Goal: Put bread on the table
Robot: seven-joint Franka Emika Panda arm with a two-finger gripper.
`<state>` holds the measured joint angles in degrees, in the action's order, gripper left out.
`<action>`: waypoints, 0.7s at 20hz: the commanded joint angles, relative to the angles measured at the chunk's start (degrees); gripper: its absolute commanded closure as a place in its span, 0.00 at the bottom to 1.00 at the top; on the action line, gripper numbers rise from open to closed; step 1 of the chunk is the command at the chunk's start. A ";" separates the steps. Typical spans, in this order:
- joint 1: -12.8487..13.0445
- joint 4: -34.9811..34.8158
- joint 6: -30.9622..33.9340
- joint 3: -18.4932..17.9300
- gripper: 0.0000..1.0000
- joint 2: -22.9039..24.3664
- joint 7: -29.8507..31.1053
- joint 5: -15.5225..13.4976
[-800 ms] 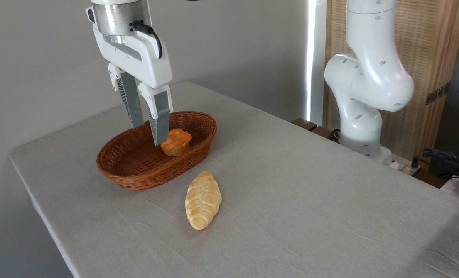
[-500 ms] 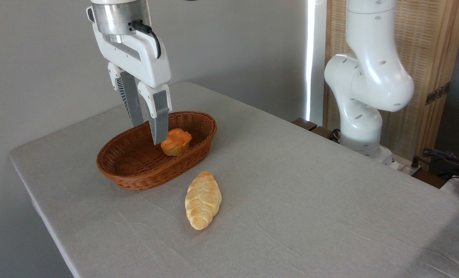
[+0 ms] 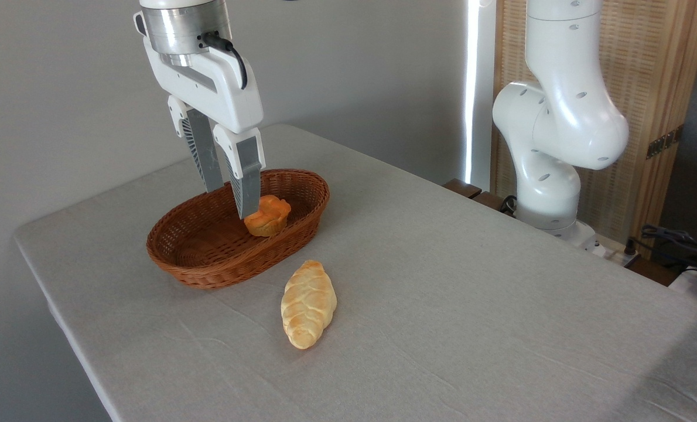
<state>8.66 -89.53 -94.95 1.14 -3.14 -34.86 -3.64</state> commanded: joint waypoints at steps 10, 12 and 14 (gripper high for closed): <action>0.31 0.94 1.43 -0.08 0.00 -0.28 0.50 0.12; 0.31 0.94 1.43 -0.08 0.00 -0.37 0.41 -0.05; 0.31 0.85 1.43 0.00 0.00 -0.46 0.24 -0.05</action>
<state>8.67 -89.48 -94.93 1.15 -3.19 -34.86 -3.64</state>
